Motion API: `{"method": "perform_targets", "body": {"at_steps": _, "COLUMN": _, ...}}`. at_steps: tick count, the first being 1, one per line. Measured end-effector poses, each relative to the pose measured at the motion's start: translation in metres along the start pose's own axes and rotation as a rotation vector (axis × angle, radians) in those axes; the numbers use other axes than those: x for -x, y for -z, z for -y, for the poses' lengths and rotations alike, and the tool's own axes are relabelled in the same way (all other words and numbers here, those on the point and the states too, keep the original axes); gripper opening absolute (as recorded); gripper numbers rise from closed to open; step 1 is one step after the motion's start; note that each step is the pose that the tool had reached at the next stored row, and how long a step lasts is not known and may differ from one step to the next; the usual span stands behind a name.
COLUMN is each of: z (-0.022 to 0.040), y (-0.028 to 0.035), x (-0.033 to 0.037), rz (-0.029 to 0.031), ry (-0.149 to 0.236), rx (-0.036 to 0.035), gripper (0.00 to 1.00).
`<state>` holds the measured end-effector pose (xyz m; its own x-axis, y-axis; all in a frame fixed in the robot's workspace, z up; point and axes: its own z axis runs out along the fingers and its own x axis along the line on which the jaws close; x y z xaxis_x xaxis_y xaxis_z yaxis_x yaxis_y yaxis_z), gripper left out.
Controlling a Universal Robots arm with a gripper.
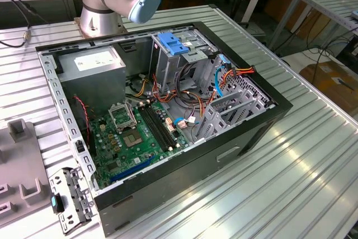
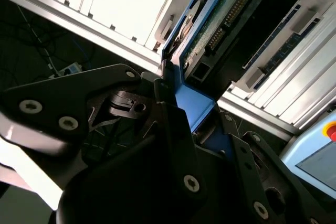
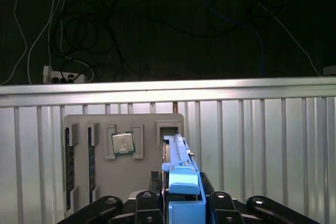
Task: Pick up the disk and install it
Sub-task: 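Pick up the disk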
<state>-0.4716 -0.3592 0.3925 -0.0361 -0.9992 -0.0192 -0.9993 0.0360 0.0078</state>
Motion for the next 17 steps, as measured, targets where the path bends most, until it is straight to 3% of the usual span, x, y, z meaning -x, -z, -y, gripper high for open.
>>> {"method": "perform_targets", "body": {"at_steps": 17, "z": -0.0001, "y": 0.0142, "x": 0.0003, "rz": 0.0, "ry": 0.0, "rx": 0.0, "gripper": 0.37}}
